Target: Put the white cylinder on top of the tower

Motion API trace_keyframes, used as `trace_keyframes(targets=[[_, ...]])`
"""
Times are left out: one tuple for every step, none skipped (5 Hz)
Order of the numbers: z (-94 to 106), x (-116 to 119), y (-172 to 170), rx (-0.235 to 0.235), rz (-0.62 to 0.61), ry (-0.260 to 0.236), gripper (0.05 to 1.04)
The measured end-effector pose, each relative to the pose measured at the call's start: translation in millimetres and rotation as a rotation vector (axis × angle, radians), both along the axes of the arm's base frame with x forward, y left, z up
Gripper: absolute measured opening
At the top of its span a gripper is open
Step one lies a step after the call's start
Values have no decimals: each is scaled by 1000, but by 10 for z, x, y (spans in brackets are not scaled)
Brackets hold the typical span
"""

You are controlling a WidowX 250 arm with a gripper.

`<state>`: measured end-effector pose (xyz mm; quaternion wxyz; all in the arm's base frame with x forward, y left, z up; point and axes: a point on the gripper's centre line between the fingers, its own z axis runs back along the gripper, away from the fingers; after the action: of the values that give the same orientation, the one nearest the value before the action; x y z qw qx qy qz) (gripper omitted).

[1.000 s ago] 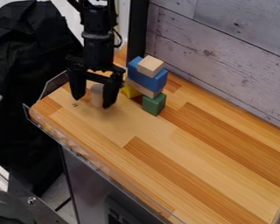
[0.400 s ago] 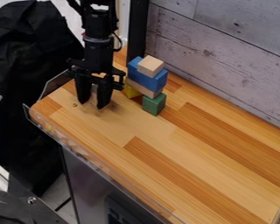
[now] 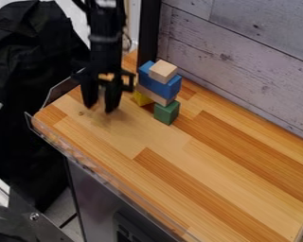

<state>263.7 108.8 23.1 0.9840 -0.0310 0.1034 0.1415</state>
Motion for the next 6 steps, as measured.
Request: trace_keyframes(targets=[[473,107,-51,1,20,-108,478],[913,256,-144,18,-3,-183,478],[1139,370,-337,11,-84,-191,478],[1183,399,-550,-1,-174,-142,478],[1149,384,-690,-18,-226,-104,478],[1032,393,-695,-28,-233,-67,478]])
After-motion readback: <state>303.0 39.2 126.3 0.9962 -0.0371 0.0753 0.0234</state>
